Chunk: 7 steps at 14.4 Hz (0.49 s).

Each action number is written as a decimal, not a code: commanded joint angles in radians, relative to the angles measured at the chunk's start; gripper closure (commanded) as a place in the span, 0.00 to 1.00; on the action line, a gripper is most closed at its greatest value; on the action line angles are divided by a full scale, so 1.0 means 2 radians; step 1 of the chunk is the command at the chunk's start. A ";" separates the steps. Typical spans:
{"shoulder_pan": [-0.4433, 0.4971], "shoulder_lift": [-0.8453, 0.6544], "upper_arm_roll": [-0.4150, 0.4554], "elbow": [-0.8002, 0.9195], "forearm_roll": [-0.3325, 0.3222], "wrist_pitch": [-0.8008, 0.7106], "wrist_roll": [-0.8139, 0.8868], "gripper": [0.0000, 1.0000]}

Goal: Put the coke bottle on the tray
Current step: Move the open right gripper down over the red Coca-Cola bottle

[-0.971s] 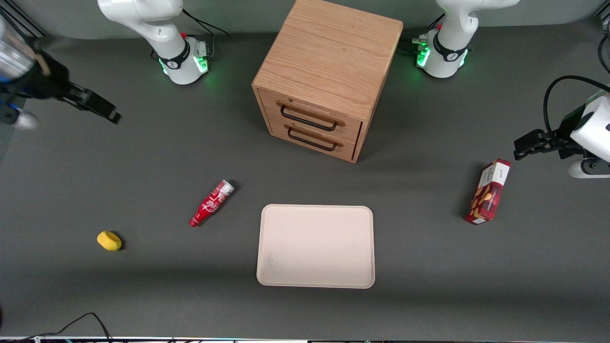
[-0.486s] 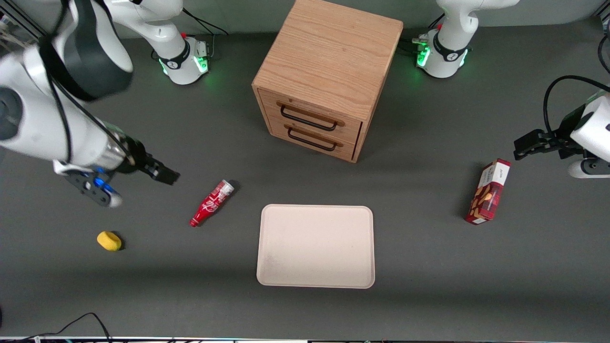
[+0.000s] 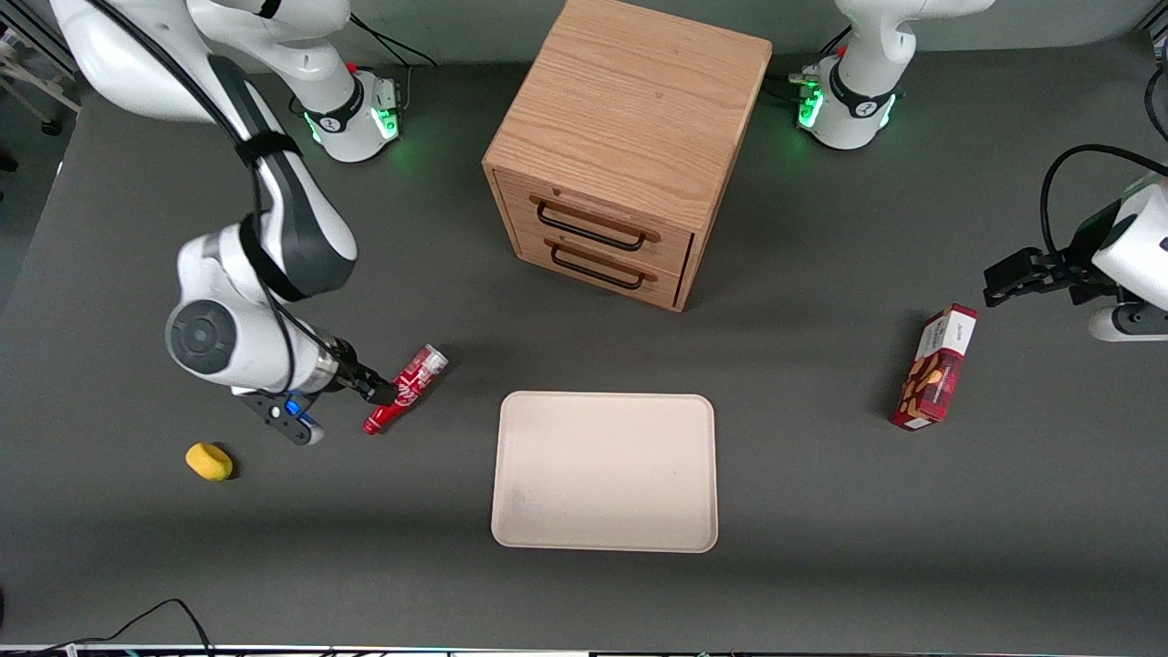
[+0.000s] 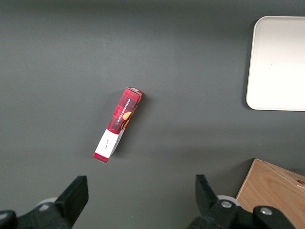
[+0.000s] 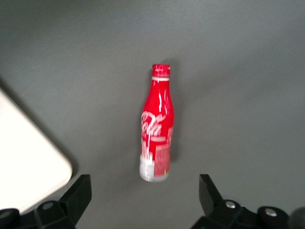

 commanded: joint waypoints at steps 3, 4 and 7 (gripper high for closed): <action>0.001 0.031 0.003 -0.045 -0.022 0.086 0.026 0.00; 0.001 0.037 0.003 -0.054 -0.030 0.103 0.028 0.00; 0.001 0.060 0.003 -0.062 -0.061 0.138 0.073 0.00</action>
